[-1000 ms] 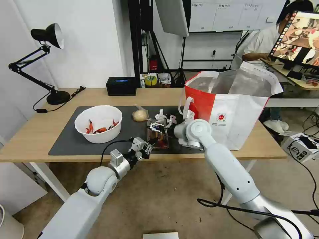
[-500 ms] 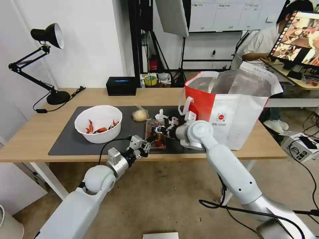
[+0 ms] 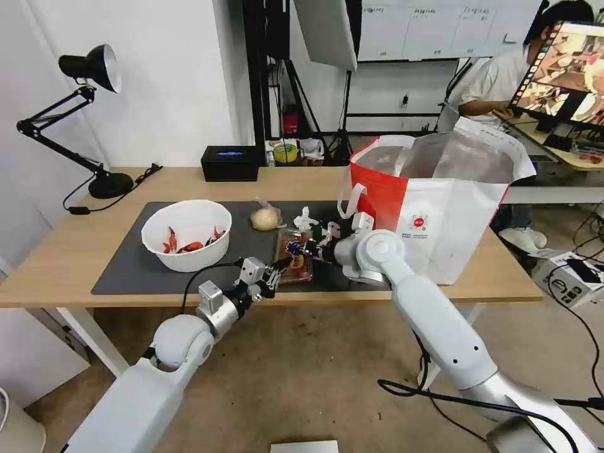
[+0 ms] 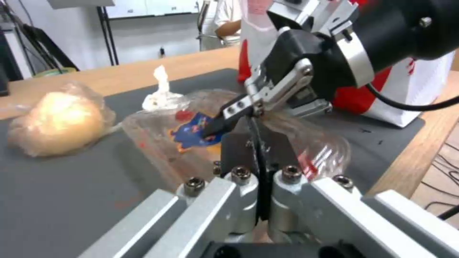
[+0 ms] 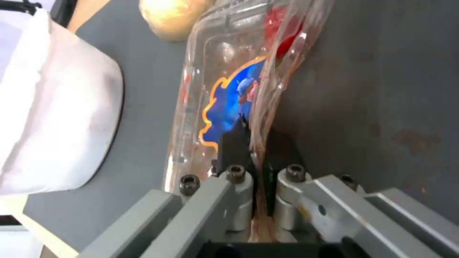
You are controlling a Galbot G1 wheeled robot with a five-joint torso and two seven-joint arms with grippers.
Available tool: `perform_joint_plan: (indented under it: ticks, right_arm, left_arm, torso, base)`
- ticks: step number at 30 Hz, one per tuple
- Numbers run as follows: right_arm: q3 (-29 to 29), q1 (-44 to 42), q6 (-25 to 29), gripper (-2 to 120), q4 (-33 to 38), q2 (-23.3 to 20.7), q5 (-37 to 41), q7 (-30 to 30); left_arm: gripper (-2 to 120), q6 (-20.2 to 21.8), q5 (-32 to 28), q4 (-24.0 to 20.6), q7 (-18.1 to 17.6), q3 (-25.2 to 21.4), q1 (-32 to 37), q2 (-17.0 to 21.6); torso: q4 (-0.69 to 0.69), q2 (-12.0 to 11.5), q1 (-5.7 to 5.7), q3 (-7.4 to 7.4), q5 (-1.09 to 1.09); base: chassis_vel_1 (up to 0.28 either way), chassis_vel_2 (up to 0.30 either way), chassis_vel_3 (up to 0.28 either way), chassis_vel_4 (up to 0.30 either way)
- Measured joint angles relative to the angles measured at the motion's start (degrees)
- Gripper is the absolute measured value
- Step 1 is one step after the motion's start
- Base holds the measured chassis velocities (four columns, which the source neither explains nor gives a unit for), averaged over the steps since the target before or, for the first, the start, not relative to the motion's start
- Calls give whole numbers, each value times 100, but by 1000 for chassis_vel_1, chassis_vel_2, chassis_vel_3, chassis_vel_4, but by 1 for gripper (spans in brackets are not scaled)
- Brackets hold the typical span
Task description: Pick up the trash from the table and place it into the takeout bag.
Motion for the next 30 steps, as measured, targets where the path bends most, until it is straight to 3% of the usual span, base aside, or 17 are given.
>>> perform_joint_plan:
  ticks: [13,17,22,23,25,30]
  right_arm:
    - [27,-69,1,0,56,-32,-87,-116]
    - [76,-77,-1,0,102,-30,-88,-254]
    - [463,-413,7,0,589,-142,-104,-389]
    - [612,-558,16,0,815,-244,-155,-415]
    - [674,-622,39,0,953,-305,-206,-495]
    - [696,-676,215,0,1221,-424,-506,-970]
  left_arm:
    - [0,-71,-128,-374,4,-792,591,210]
    - [0,-95,-178,-638,66,-1268,1065,222]
    - [1,-109,-429,-818,42,-1476,1440,306]
    - [5,-107,-529,-846,21,-1475,1462,295]
    - [12,-107,-598,-915,-29,-1570,1593,241]
    - [27,-135,-683,-1111,-277,-1947,2153,-61]
  torso:
    - [0,0,0,0,0]
    - [0,0,0,0,0]
    - [4,0,0,-1,3]
    - [-7,0,0,0,-1]
    - [-10,0,0,-1,0]
    - [1,0,0,0,2]
  base:
    - [0,0,0,0]
    - [0,0,0,0]
    - [0,0,0,0]
    - [0,0,0,0]
    - [0,0,0,0]
    - [0,0,0,0]
